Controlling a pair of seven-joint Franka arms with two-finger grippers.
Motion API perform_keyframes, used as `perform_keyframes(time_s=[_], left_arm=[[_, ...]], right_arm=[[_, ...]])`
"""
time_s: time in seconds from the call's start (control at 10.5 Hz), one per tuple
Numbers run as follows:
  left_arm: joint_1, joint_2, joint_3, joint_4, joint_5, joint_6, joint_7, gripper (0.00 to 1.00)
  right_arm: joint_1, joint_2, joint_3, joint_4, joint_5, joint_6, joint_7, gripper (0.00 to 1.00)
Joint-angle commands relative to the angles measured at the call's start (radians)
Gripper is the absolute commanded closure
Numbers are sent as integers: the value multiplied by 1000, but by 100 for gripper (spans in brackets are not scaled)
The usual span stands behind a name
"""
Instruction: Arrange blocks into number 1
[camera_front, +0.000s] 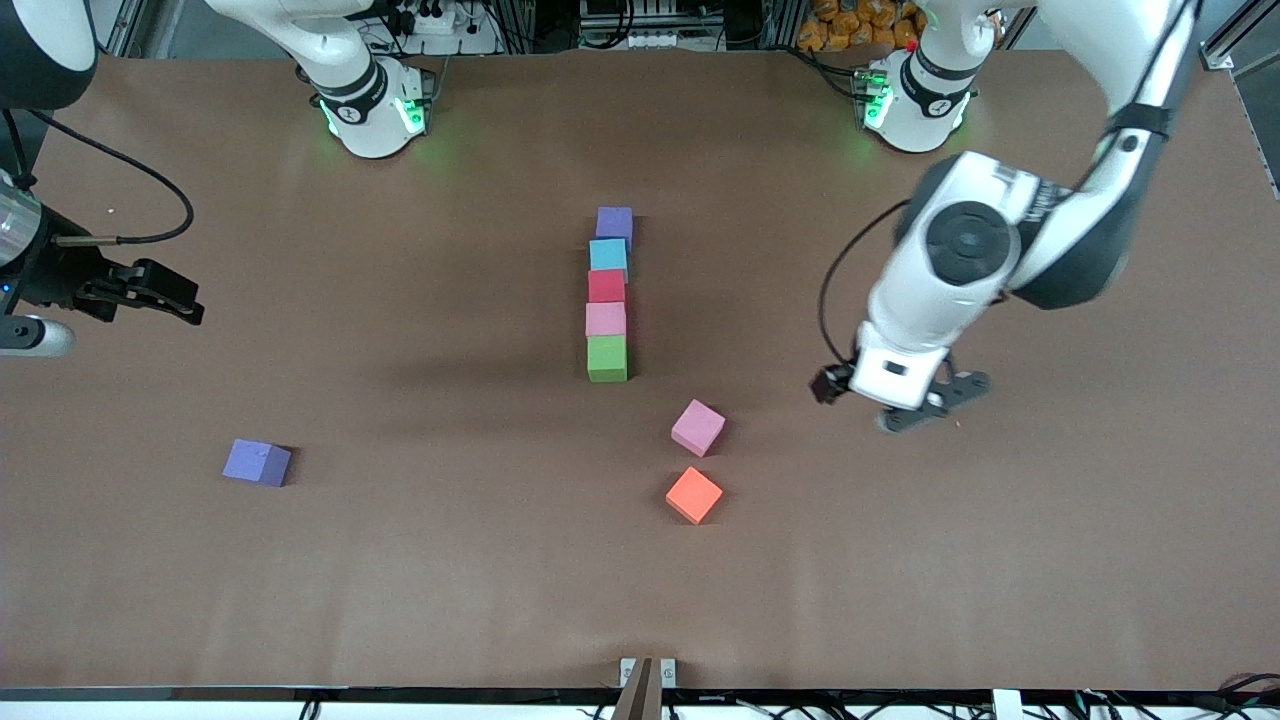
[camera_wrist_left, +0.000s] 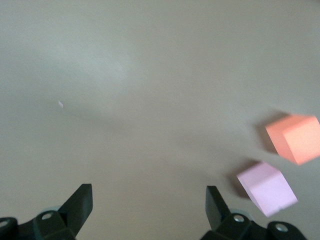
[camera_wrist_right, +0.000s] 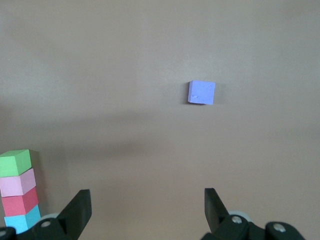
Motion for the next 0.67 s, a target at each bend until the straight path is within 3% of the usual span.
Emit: perform_keyframes(time_s=[0.0,0.19,0.57], left_arm=[[82,-84,-11,-20,-29,-32,87,0],[103,-122,2,-23,-38,-95,176,0],[-56,-213,279,-48,-163,-116,378,0]], right_arm=[[-10,-8,12,6,-14,-14,21,0],[-7,-6,11,5,-14,-12,21,0],[-10,-5,11,5,-12,-14,23,0]])
